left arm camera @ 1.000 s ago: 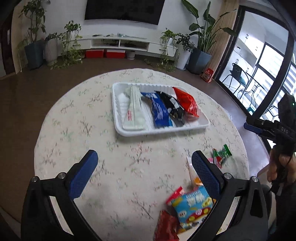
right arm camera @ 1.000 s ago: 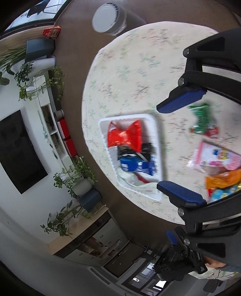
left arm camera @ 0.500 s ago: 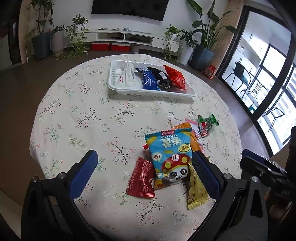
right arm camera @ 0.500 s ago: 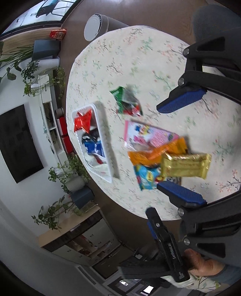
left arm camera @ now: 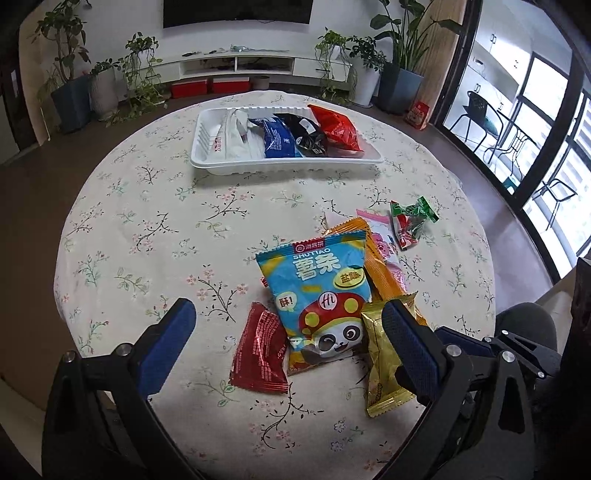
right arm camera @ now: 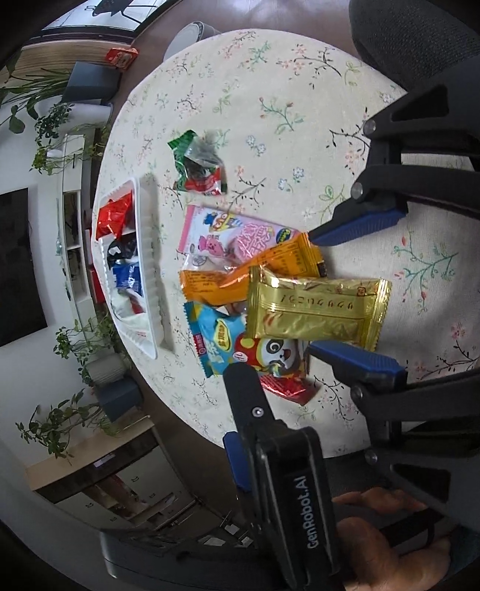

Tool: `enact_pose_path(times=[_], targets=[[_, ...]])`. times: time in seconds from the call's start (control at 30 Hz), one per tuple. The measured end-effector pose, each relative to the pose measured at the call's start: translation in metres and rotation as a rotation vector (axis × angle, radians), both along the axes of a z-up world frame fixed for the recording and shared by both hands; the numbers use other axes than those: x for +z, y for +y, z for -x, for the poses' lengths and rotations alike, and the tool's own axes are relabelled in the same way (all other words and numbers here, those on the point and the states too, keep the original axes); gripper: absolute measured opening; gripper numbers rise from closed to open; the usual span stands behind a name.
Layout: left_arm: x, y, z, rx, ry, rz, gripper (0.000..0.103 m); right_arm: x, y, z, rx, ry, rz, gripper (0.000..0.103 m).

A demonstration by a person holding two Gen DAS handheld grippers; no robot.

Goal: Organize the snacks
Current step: 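Move both tools back to the pile and grasp the gold bar with the right tool, then grasp the blue Shutiao chip bag with the left tool while the right tool holds the gold bar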

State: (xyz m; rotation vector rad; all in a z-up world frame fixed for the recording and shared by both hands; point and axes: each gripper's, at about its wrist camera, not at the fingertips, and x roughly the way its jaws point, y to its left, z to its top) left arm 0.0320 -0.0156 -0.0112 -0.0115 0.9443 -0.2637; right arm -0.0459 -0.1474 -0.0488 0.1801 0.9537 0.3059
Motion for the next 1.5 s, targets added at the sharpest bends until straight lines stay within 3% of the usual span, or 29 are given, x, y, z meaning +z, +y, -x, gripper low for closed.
enact_pose_path(times=[0.27, 0.47, 0.6, 0.83, 0.9, 0.97, 1.23, 1.5], targets=[[-0.003, 0.004, 0.0, -0.008, 0.006, 0.015, 0.087, -0.009, 0.013, -0.005, 0.022, 0.031, -0.005, 0.052], [-0.01, 0.001, -0.004, -0.016, 0.028, 0.015, 0.087, -0.018, 0.011, -0.013, 0.008, 0.057, -0.021, 0.047], [-0.011, -0.005, -0.008, -0.031, 0.038, 0.018, 0.087, -0.021, 0.006, -0.016, 0.006, 0.065, -0.037, 0.036], [-0.016, -0.025, -0.019, -0.042, 0.07, 0.018, 0.086, -0.014, -0.009, -0.01, 0.0, 0.048, -0.072, 0.034], [-0.021, -0.026, -0.023, -0.041, 0.087, 0.017, 0.064, -0.012, -0.011, -0.008, 0.0, 0.043, -0.074, 0.034], [-0.028, -0.026, -0.028, -0.037, 0.117, 0.031, 0.057, -0.011, -0.015, -0.006, -0.002, 0.041, -0.083, 0.034], [-0.033, -0.037, -0.032, -0.038, 0.115, -0.048, 0.059, -0.016, -0.017, -0.007, 0.015, 0.046, -0.096, 0.034], [-0.042, -0.041, -0.038, -0.045, 0.14, -0.065, 0.066, -0.018, -0.018, -0.006, 0.019, 0.044, -0.1, 0.034]])
